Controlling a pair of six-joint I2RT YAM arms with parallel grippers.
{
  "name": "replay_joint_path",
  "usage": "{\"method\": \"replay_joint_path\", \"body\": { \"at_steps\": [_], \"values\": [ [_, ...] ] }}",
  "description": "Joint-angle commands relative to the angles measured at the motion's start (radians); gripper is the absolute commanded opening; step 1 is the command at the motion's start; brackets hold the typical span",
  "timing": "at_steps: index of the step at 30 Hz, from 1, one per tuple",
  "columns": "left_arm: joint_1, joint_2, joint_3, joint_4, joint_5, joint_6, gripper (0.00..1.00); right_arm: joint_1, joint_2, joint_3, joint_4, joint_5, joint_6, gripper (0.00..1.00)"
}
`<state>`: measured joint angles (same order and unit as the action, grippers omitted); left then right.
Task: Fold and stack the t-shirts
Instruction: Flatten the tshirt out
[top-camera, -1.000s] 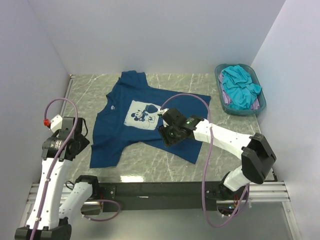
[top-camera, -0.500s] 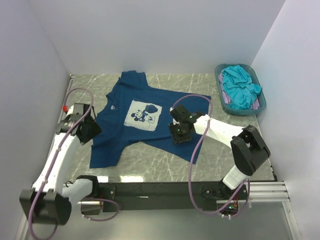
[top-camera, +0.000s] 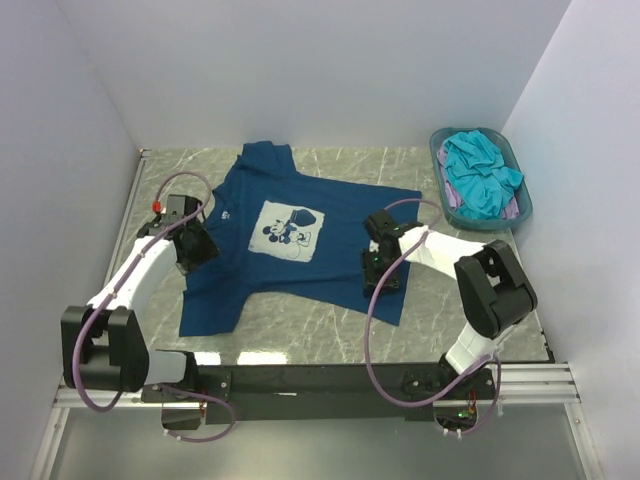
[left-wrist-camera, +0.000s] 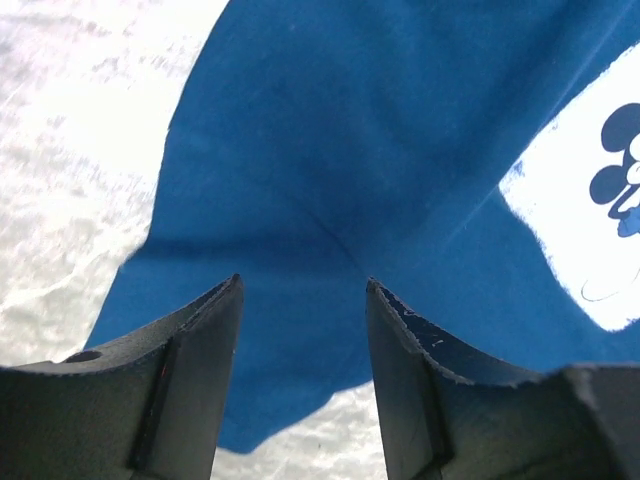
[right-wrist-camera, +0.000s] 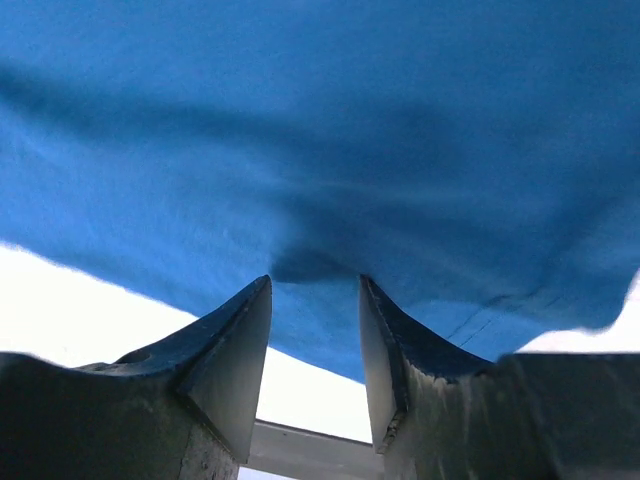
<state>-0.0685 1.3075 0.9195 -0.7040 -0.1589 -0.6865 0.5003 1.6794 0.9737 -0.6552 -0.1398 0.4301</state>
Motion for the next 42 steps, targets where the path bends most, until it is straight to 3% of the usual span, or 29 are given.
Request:
{"method": "replay_joint_path", "body": {
  "at_steps": [1,6,12,14,21,25,28,35,42],
  "values": [
    [0.004,0.013,-0.014,0.086,0.015,0.035,0.58,-0.081,0.003,-0.064,-0.034,0.114,0.045,0.49],
    [0.004,0.055,-0.039,0.15,0.056,0.048,0.57,-0.291,-0.036,-0.112,0.038,0.101,0.117,0.5],
    [-0.011,0.041,-0.044,0.138,0.102,0.071,0.58,-0.358,-0.061,-0.031,0.037,0.27,0.148,0.53],
    [-0.065,0.003,-0.03,0.115,0.082,0.07,0.59,-0.332,-0.102,-0.01,0.038,0.308,0.136,0.54],
    [-0.459,-0.065,0.03,-0.093,-0.037,-0.06,0.63,-0.079,-0.251,0.037,-0.015,0.367,0.079,0.71],
    [-0.744,-0.001,0.08,-0.242,-0.089,-0.149,0.63,0.001,-0.317,0.01,0.014,0.289,0.085,0.72],
    [-0.894,0.113,0.125,-0.321,-0.172,-0.209,0.62,0.024,-0.356,-0.01,0.046,0.25,0.088,0.72],
    [-0.99,0.332,0.228,-0.382,-0.307,-0.257,0.62,0.024,-0.392,-0.027,0.051,0.264,0.062,0.77],
    [-0.995,0.395,0.199,-0.332,-0.275,-0.225,0.59,0.026,-0.419,-0.059,0.066,0.263,0.064,0.77]
  ]
}}
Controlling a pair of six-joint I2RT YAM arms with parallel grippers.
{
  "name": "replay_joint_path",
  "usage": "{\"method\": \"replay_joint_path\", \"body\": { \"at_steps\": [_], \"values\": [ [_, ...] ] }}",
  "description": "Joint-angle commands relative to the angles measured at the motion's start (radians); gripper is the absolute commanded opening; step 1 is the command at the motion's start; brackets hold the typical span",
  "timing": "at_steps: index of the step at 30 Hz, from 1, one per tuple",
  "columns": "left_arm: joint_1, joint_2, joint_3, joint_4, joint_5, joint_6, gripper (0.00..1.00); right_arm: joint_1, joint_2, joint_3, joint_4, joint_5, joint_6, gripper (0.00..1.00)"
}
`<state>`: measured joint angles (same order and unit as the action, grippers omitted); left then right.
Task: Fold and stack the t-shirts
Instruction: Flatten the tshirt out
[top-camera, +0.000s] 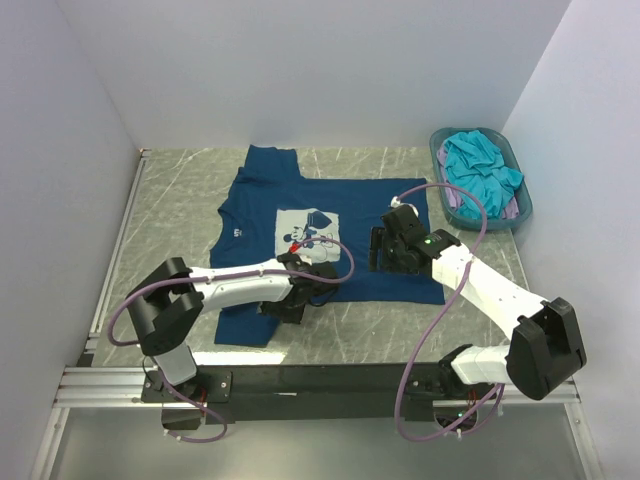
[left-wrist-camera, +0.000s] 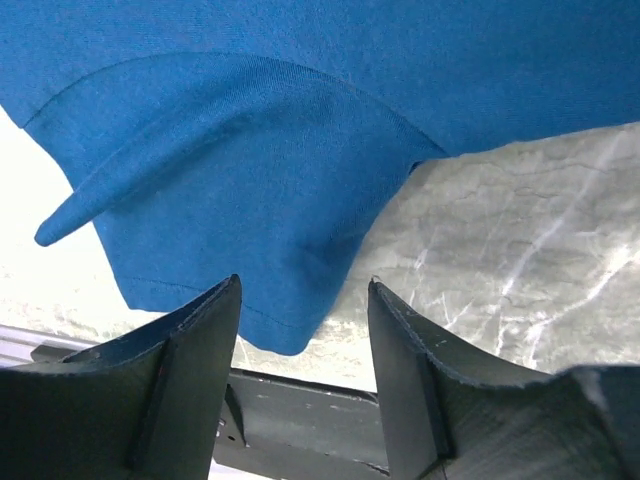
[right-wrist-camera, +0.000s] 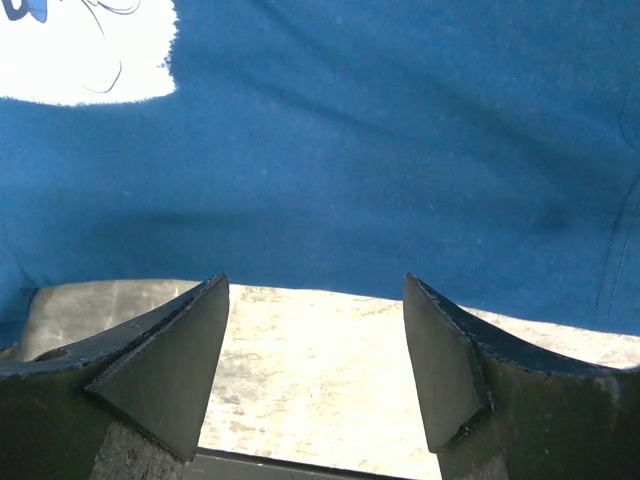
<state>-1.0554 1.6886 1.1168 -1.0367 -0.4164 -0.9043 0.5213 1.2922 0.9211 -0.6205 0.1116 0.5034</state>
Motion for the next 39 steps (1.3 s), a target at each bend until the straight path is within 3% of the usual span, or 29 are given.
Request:
{"method": "replay_joint_path", "body": {
  "at_steps": [1,19,25,36,39],
  "values": [
    [-0.009,0.02,-0.005,0.018,-0.009,-0.005,0.59,0.003,-0.031,-0.008,0.031,0.013,-0.009,0.77],
    [-0.008,0.089,-0.031,0.046,-0.044,0.031,0.47,0.003,-0.027,-0.014,0.048,-0.015,-0.011,0.77],
    [0.011,0.033,0.0,-0.005,-0.082,0.036,0.4,0.005,-0.027,-0.013,0.045,-0.016,-0.014,0.77],
    [0.279,-0.13,-0.04,0.016,-0.067,0.156,0.43,0.003,-0.034,-0.004,0.042,-0.016,-0.023,0.76],
    [0.305,-0.158,-0.046,0.046,-0.012,0.177,0.5,0.006,-0.037,-0.005,0.054,-0.055,-0.04,0.75]
  ]
}}
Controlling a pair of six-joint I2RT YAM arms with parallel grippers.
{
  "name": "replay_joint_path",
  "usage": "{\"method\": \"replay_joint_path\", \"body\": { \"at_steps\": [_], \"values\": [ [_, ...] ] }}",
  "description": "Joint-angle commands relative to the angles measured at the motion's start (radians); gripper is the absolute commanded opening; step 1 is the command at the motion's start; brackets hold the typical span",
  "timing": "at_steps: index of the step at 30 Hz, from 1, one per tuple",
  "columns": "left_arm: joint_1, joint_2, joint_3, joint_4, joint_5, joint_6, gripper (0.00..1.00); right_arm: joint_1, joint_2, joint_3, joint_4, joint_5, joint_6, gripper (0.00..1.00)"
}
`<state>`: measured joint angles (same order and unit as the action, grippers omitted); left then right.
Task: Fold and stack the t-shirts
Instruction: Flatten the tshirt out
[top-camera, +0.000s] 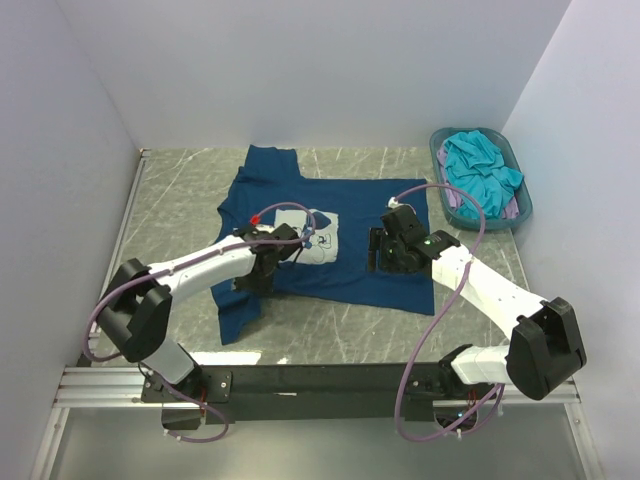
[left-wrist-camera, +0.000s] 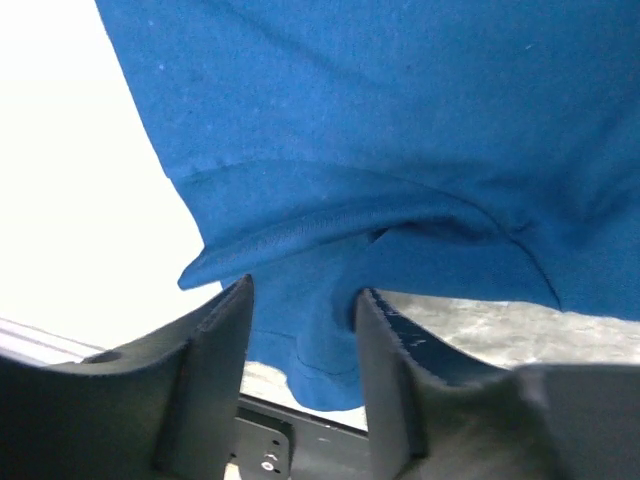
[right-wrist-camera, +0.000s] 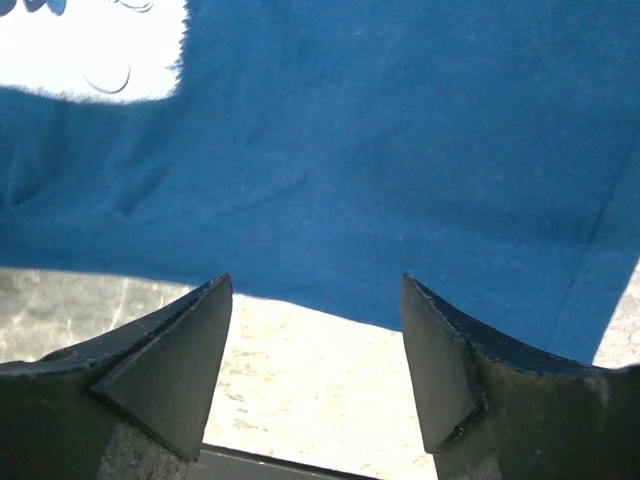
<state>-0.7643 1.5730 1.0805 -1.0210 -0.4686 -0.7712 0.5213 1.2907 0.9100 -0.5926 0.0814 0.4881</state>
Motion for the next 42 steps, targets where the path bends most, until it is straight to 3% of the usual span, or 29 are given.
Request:
{"method": "replay_joint_path", "body": {
  "at_steps": [1,5,11,17,23,31,42],
  "values": [
    [0.017,-0.054,-0.016,0.039,0.053,0.049,0.52,0.005,-0.04,0.003,0.033,-0.035,-0.029,0.74],
    [0.023,-0.082,-0.053,0.062,0.103,0.056,0.62,0.011,-0.033,0.001,0.033,-0.065,-0.057,0.71],
    [0.028,-0.125,-0.071,0.096,0.229,0.053,0.62,0.008,0.019,0.001,0.01,-0.066,-0.059,0.7],
    [0.048,-0.159,-0.109,0.088,0.277,0.043,0.54,0.009,0.07,-0.005,0.002,-0.078,-0.065,0.67],
    [0.118,-0.169,-0.171,0.116,0.318,0.038,0.35,0.043,0.061,0.013,0.042,-0.213,-0.085,0.58],
    [0.221,-0.11,-0.197,0.145,0.326,0.059,0.32,0.034,0.203,0.035,0.034,-0.169,-0.086,0.57],
    [0.373,0.021,-0.194,0.211,0.36,0.081,0.27,-0.193,0.347,0.023,0.06,-0.186,-0.062,0.57]
  ]
}}
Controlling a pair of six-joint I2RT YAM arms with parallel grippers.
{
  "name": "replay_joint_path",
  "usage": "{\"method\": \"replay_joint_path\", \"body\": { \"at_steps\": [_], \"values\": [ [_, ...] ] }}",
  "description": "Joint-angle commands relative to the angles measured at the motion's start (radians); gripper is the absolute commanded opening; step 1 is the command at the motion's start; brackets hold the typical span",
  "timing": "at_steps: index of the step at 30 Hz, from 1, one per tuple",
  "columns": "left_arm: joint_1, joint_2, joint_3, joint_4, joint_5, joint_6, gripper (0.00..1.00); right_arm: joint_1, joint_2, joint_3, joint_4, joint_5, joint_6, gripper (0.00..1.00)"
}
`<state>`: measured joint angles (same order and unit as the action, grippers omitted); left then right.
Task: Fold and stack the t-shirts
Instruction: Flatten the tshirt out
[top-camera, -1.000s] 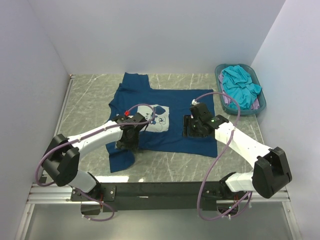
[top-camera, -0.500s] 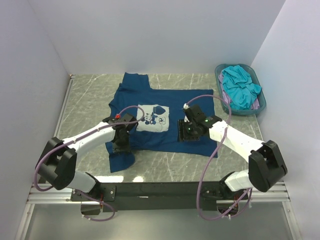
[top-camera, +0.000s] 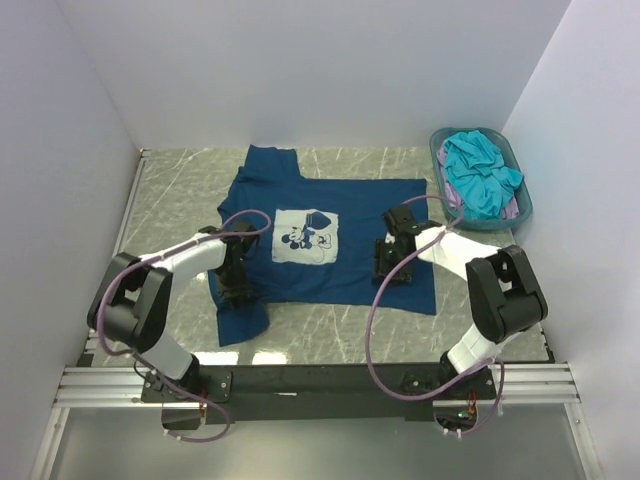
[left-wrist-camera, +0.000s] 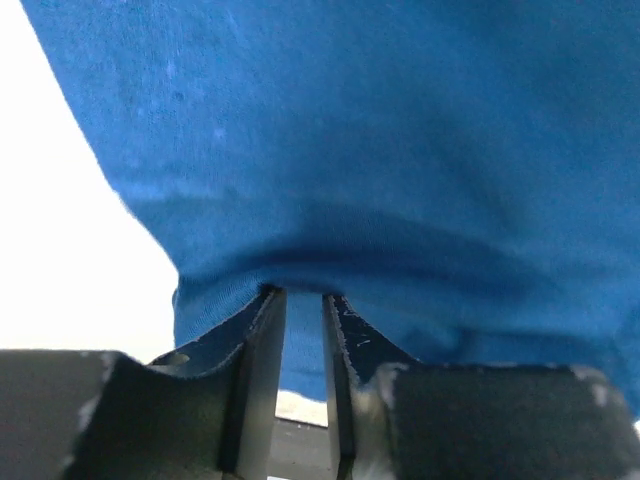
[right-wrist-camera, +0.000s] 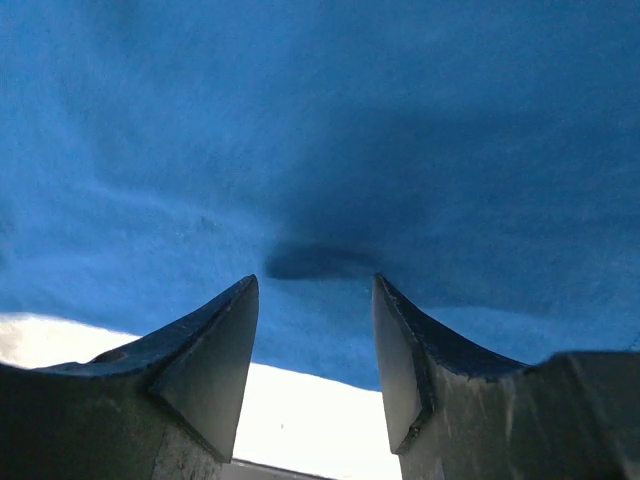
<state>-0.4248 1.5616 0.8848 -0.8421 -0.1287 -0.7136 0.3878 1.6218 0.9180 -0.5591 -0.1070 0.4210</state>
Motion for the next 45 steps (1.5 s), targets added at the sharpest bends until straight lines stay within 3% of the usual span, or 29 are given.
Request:
{"method": "replay_joint_path", "body": {
  "at_steps": [1,9,13,22,25,27,32,36,45],
  "values": [
    [0.044,0.041,0.002,0.034,0.02,0.025,0.27,-0.081,0.032,0.01,0.028,0.003,0.012,0.57],
    [0.159,0.165,0.089,0.017,-0.037,0.074,0.24,-0.239,0.089,0.039,0.042,0.042,0.064,0.6],
    [0.208,0.213,0.146,0.005,-0.081,0.104,0.24,-0.239,0.087,0.077,0.015,0.079,0.065,0.61],
    [0.239,0.285,0.247,0.035,-0.184,0.166,0.38,-0.211,0.059,0.073,0.022,0.105,0.033,0.61],
    [0.242,0.339,0.273,-0.006,-0.301,0.151,0.38,-0.167,0.052,0.096,-0.004,0.102,0.015,0.61],
    [0.242,0.345,0.266,-0.011,-0.266,0.141,0.37,-0.114,0.029,0.108,-0.018,0.125,0.012,0.61],
    [0.232,0.234,0.156,-0.008,-0.123,0.126,0.39,-0.03,-0.003,0.09,-0.07,0.124,0.012,0.62],
    [0.212,0.024,0.097,-0.025,-0.003,0.098,0.41,0.054,-0.063,0.055,-0.082,0.148,0.019,0.61],
    [0.21,-0.193,0.1,-0.014,0.052,0.03,0.54,0.265,-0.111,0.166,-0.056,0.109,0.001,0.6]
  ]
}}
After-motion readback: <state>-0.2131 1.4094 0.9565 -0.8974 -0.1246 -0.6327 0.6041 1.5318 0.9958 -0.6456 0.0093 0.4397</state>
